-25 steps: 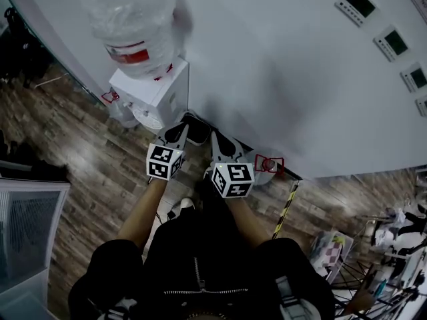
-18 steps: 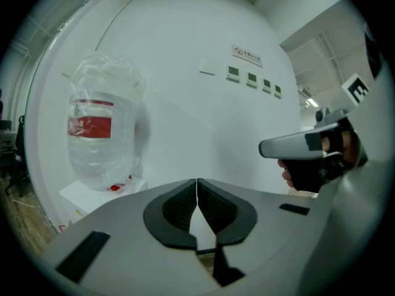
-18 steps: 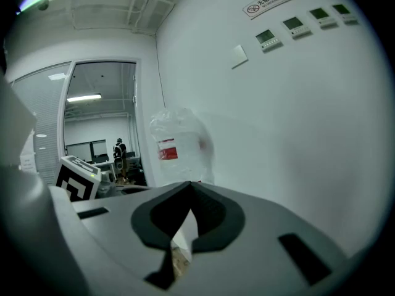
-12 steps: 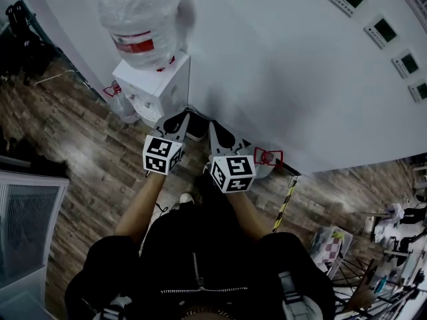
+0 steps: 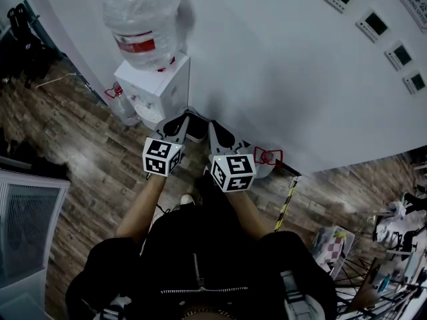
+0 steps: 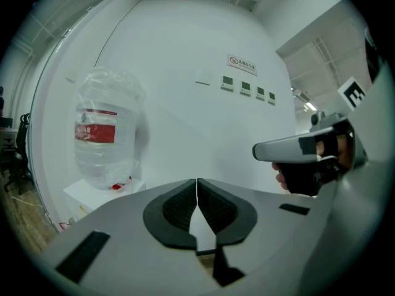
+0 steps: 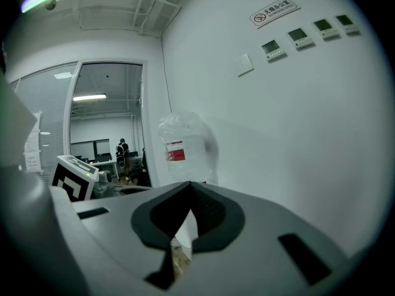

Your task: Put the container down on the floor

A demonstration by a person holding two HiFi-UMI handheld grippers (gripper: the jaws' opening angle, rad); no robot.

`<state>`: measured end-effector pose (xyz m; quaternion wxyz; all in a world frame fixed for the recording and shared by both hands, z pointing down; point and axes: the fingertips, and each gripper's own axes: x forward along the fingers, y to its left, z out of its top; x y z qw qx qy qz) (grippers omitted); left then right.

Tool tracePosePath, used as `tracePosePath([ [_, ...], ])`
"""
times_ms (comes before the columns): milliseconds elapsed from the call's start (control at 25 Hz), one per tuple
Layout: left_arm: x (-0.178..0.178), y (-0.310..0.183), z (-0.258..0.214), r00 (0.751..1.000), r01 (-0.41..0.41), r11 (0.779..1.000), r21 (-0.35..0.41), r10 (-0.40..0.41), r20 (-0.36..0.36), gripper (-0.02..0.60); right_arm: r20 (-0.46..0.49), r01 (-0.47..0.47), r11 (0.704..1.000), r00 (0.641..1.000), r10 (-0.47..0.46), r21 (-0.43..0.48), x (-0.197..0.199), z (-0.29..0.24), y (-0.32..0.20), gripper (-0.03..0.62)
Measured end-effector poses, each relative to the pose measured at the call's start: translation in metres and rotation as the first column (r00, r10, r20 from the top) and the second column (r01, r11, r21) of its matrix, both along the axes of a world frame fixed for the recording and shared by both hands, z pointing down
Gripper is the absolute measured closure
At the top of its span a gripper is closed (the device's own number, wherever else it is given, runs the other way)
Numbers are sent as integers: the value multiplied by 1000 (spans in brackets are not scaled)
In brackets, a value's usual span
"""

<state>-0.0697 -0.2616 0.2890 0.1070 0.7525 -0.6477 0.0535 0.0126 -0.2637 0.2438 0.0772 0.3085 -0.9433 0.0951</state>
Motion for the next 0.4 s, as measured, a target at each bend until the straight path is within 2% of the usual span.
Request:
tracePosePath([
  [400, 1, 7, 5, 1000, 4, 1000, -5, -4, -14, 566, 3, 10, 1000, 1000, -10, -9, -6, 2, 5, 585],
])
